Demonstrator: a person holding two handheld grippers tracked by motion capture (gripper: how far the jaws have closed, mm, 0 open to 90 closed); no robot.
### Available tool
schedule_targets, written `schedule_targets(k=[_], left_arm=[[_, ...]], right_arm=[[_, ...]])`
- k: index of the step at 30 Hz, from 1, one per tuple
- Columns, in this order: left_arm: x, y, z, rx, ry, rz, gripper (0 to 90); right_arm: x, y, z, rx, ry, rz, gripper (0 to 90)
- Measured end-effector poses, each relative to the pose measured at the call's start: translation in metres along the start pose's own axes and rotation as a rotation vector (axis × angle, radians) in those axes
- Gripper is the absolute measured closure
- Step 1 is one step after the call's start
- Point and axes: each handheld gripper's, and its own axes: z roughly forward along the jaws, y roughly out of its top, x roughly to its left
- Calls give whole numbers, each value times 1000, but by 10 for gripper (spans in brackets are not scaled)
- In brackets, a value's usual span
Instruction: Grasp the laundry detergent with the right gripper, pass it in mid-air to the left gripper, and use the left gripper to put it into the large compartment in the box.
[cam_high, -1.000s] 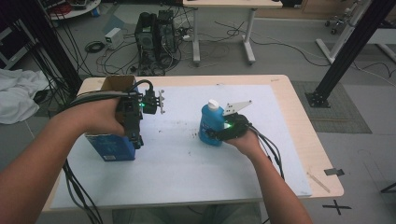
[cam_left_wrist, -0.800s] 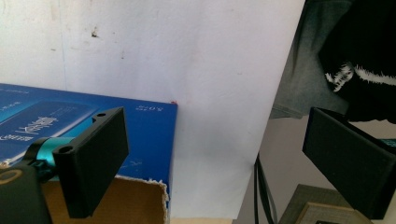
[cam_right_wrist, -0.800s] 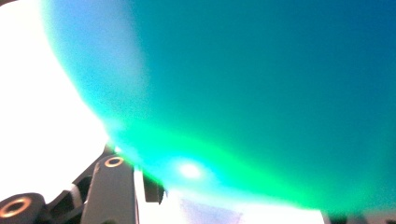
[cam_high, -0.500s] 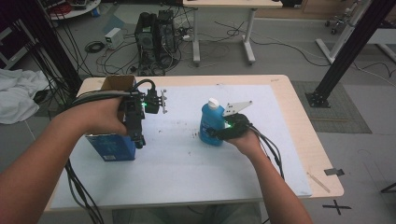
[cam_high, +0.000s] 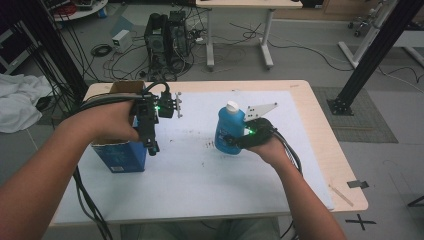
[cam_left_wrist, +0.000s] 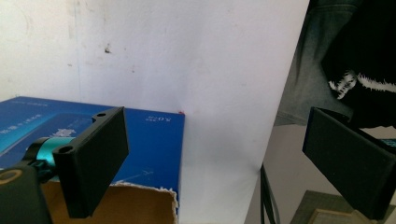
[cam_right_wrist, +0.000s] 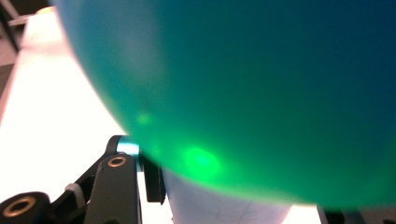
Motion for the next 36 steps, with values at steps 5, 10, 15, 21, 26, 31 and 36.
schedule_targets(k=[5,10,15,21,26,31,36], left_arm=[[-2,4,-1,-14,-2,6,72],[-5,8,-2,-16,-1,15,72],[-9,12,-2,-20,-1,35,72],[-12,16,-4,-28,2,45,72],[-14,20,-6,-29,5,60,71],[-16,24,-5,-26,5,73,72],[-20,26,-3,-29,-2,83,72]], right_arm=[[15,11,-4,22,58,-54,448],[27,16,-3,28,98,-93,449],[38,22,-1,34,135,-127,449],[52,32,7,48,179,-189,449],[59,36,13,62,207,-203,448],[62,38,22,59,233,-247,449],[71,39,32,70,260,-245,449]])
